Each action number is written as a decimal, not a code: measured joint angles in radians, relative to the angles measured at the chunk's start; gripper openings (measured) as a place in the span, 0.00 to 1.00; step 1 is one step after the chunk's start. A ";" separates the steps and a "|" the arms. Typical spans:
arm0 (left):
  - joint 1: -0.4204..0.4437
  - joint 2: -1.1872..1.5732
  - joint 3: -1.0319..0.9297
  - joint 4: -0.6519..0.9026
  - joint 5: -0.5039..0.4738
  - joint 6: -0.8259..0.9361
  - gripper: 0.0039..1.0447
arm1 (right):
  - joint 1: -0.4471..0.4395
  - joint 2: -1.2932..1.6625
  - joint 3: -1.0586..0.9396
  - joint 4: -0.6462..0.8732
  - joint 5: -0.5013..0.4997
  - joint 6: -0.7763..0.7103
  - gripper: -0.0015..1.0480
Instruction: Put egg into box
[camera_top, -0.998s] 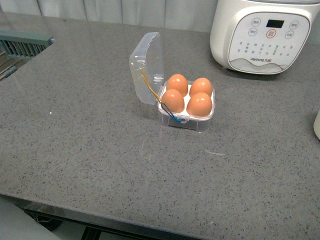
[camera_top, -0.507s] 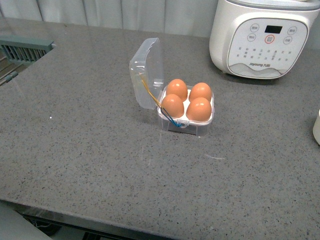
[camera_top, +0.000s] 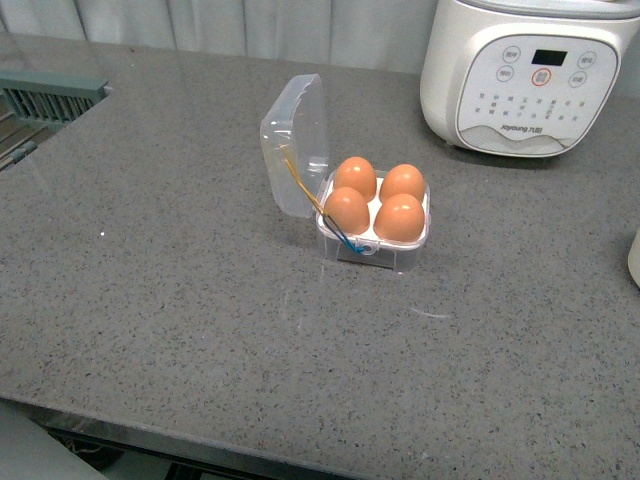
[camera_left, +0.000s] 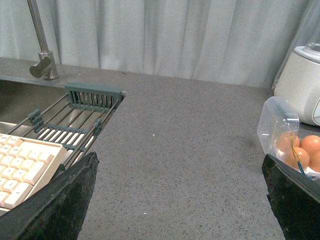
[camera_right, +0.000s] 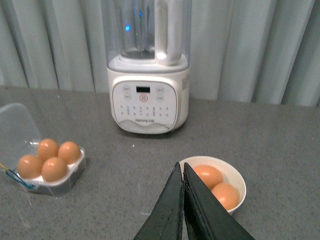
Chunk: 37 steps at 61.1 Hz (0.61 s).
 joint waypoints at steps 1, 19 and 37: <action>0.000 0.000 0.000 0.000 0.000 0.000 0.94 | 0.000 -0.007 0.000 0.000 -0.002 0.000 0.01; 0.000 0.001 0.000 -0.001 0.003 0.000 0.94 | 0.000 -0.013 0.000 -0.005 -0.001 0.000 0.11; -0.062 0.675 0.072 0.374 -0.011 -0.188 0.94 | 0.000 -0.013 0.000 -0.005 -0.001 0.000 0.64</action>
